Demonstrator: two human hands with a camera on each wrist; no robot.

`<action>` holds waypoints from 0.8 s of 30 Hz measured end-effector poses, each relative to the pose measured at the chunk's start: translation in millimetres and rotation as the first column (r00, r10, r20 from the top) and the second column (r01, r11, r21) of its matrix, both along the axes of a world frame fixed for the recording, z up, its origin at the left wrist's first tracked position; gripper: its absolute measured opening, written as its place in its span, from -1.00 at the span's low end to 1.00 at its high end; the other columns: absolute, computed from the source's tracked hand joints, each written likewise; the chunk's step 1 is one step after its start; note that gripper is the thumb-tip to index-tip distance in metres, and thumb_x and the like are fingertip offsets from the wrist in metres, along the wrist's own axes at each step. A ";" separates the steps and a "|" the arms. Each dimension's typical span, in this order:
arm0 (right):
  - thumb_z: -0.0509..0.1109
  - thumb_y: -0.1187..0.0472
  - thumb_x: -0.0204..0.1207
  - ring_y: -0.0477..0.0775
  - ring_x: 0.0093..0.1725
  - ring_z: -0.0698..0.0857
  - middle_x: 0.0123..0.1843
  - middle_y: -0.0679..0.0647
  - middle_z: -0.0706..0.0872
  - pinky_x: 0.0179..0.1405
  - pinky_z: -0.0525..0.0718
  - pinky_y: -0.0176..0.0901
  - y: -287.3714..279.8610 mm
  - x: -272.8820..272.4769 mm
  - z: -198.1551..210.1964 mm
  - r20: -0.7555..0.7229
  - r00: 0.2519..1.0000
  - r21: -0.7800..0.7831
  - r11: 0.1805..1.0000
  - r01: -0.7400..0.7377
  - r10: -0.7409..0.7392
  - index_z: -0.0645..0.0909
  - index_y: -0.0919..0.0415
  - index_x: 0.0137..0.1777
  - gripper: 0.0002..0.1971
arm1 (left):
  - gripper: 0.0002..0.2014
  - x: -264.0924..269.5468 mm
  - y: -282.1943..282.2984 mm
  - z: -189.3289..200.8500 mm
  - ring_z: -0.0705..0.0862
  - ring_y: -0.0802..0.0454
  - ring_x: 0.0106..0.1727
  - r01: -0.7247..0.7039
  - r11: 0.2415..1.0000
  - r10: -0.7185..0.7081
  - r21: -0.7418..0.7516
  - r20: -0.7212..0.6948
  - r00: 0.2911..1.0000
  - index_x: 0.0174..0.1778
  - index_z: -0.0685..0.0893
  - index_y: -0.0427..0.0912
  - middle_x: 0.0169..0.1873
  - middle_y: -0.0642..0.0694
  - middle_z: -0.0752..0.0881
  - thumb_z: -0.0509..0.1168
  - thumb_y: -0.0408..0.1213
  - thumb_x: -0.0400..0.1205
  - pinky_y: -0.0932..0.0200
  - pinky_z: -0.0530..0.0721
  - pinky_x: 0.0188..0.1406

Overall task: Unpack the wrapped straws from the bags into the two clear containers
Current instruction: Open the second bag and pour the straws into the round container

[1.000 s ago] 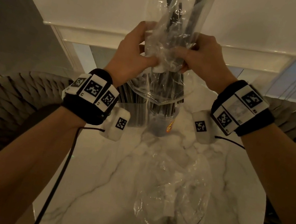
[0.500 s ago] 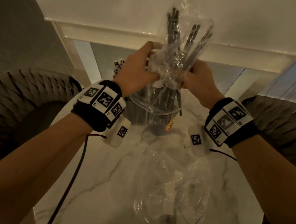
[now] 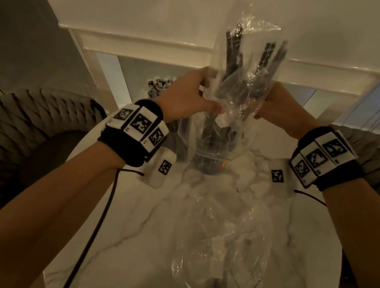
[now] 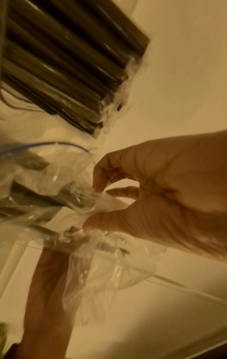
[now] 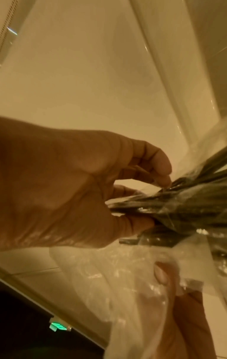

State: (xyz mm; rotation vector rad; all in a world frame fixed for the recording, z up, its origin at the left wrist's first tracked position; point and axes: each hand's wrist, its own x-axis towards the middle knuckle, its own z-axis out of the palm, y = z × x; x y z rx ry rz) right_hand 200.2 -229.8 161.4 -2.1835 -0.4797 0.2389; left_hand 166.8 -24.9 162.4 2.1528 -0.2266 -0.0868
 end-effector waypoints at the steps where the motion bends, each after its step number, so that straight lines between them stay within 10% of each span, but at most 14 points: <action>1: 0.41 0.15 0.50 -0.11 -0.24 0.64 -0.17 -0.05 0.69 -0.22 0.68 -0.10 -1.6 -1.0 0.5 -0.015 1.000 -0.001 1.000 -0.001 0.001 0.64 0.17 0.11 -0.79 | -0.30 0.7 3.3 4.2 0.68 0.07 0.13 0.002 1.000 -0.002 -0.018 0.003 1.000 0.37 0.50 -0.08 0.15 -0.02 0.67 0.60 -0.14 0.32 0.10 0.69 0.17; 8: 0.41 0.11 0.52 -0.02 -0.22 0.70 -0.17 -0.02 0.72 -0.30 0.69 -0.27 -18.2 -1.5 -7.1 -0.097 0.995 -0.051 0.999 -0.014 0.009 0.67 0.15 0.08 -0.81 | -0.64 7.9 16.8 14.6 0.55 0.18 -0.31 -0.048 0.999 0.048 0.002 0.059 0.997 0.11 0.71 -0.17 -0.36 0.05 0.56 0.55 -0.35 0.40 0.30 0.58 -0.10; 14: 0.41 0.10 0.52 -0.12 -0.25 0.72 -0.15 -0.06 0.73 -0.25 0.70 -0.23 -21.0 -5.9 7.6 -0.179 0.980 -0.066 0.992 -0.106 0.093 0.66 0.00 -0.05 -0.95 | -0.71 4.7 15.5 16.6 0.69 0.11 -0.19 -0.037 0.990 0.023 0.136 0.103 0.994 0.08 0.77 -0.23 -0.18 -0.16 0.77 0.52 -0.27 0.45 0.30 0.62 0.01; 18: 0.41 0.08 0.52 -0.11 -0.28 0.71 -0.16 -0.07 0.73 -0.27 0.69 -0.25 -22.6 -5.4 10.4 -0.172 0.980 -0.118 0.985 -0.124 0.103 0.65 -0.01 -0.08 -0.96 | -0.82 3.2 18.4 20.5 0.52 0.40 -0.53 -0.098 0.983 0.073 0.157 0.156 0.985 -0.12 0.79 -0.18 -0.46 0.05 0.65 0.55 -0.24 0.41 0.65 0.40 -0.40; 24: 0.41 0.29 0.53 -0.01 -0.22 0.74 -0.13 0.19 0.75 -0.20 0.73 -0.16 -21.1 -9.1 18.4 -0.092 0.992 0.109 0.991 -0.079 0.089 0.67 0.38 0.06 -0.82 | -0.31 -6.7 16.0 29.1 0.57 0.13 0.03 0.088 0.986 -0.085 0.144 -0.031 0.996 0.40 0.46 0.02 0.07 -0.03 0.56 0.57 -0.36 0.37 0.33 0.57 -0.03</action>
